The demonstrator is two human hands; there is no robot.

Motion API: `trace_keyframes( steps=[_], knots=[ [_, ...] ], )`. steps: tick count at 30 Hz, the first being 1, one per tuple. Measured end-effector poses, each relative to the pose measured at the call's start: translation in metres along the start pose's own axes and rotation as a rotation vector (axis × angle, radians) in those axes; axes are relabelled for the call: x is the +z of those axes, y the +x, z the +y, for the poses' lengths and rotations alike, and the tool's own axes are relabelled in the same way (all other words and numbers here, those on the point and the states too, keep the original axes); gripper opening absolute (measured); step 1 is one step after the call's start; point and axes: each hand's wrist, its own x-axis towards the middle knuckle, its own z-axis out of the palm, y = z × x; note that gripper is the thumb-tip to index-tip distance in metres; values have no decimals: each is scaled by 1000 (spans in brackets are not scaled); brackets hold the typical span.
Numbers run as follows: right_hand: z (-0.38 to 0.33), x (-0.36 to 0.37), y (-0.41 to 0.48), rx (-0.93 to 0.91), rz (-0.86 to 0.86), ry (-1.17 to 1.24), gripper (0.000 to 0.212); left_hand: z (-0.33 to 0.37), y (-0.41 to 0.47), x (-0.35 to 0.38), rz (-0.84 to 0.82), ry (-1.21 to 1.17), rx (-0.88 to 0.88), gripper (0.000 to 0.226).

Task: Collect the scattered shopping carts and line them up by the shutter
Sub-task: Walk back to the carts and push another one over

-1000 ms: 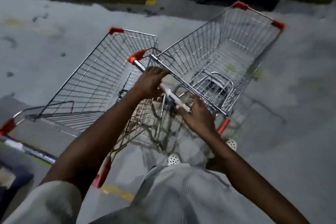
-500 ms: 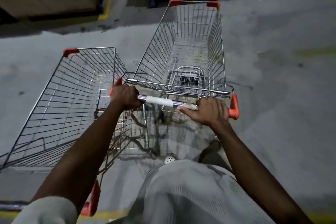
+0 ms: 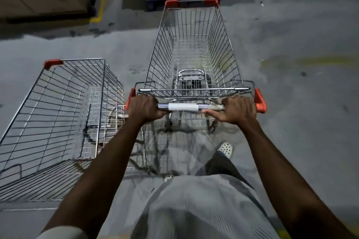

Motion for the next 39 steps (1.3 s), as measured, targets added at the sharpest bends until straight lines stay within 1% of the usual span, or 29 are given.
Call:
trace_keyframes(
  steps=[3,6,9,12,18,23,29,31,33,35,38,39],
  knots=[
    [21,-3,27,0,6,11,109,14,28,-18,-44,-22,4,113],
    [40,-9,57,8,33,22,107,24,61,-32,-46,-63,-5,118],
    [61,-11,88,7,42,13,106,33,95,-41,-36,-68,-11,113],
    [88,-14,125,2,70,-24,105,46,136,-51,18,-67,-22,107],
    [141,-23,195,-10,75,-18,104,72,215,-76,43,-88,-27,105],
    [182,-25,246,-4,56,-11,100,92,276,-95,72,-78,-5,93],
    [218,-28,319,77,59,-13,103,99,378,-116,96,-34,81,102],
    [229,-29,347,121,76,5,99,98,420,-124,107,-22,113,104],
    [239,-29,378,164,97,-15,97,95,466,-132,136,-15,153,102],
    [246,-31,407,224,96,-37,97,93,511,-142,135,-21,201,101],
    [255,-35,451,283,129,-12,93,92,580,-162,111,-17,266,109],
    [258,-36,464,308,127,-6,95,92,603,-167,90,-11,286,112]
  ],
)
